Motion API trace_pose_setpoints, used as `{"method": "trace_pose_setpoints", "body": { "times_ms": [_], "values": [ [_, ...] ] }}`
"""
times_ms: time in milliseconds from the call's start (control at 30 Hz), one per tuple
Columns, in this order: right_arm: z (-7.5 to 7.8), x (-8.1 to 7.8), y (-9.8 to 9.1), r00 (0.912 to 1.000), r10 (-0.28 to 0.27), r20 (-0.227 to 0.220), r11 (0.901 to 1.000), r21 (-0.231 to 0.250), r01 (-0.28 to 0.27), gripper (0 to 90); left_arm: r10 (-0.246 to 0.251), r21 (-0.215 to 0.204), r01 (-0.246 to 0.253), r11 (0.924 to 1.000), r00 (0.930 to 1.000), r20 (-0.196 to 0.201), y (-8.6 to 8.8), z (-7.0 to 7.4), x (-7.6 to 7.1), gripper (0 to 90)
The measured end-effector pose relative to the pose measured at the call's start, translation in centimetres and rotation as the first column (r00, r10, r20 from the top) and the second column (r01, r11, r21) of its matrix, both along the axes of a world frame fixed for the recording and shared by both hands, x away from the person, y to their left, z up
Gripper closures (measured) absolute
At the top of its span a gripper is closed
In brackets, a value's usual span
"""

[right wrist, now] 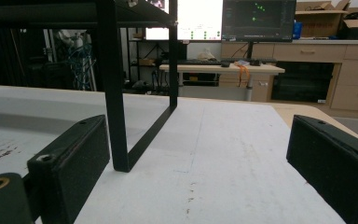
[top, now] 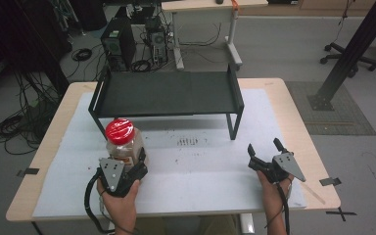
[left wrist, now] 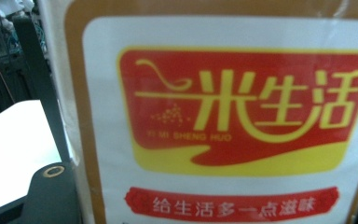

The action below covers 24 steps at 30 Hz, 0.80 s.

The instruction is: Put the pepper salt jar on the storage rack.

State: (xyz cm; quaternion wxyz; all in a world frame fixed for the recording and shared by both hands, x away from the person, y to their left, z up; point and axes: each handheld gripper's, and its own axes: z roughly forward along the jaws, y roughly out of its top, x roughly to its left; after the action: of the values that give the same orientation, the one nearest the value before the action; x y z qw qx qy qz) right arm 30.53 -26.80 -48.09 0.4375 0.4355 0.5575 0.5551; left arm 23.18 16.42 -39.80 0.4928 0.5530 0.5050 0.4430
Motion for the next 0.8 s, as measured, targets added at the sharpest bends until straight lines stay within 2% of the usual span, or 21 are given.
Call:
{"method": "trace_pose_setpoints", "body": {
  "times_ms": [367, 800],
  "values": [
    [0.0, 0.0, 0.0, 1.0, 0.0, 0.0, 1.0, 0.001, 0.0, 6.1, -0.013, -0.001, 0.013, 0.9999, 0.9998, 0.014, 0.2, 2.1, -0.2, 24.7],
    [0.0, 0.0, 0.0, 1.0, 0.0, -0.001, 1.0, 0.003, 0.0, 6.1, -0.026, 0.008, 0.026, 0.9996, 0.9992, 0.03, -0.1, 4.5, 0.5, 24.8]
  ]
}}
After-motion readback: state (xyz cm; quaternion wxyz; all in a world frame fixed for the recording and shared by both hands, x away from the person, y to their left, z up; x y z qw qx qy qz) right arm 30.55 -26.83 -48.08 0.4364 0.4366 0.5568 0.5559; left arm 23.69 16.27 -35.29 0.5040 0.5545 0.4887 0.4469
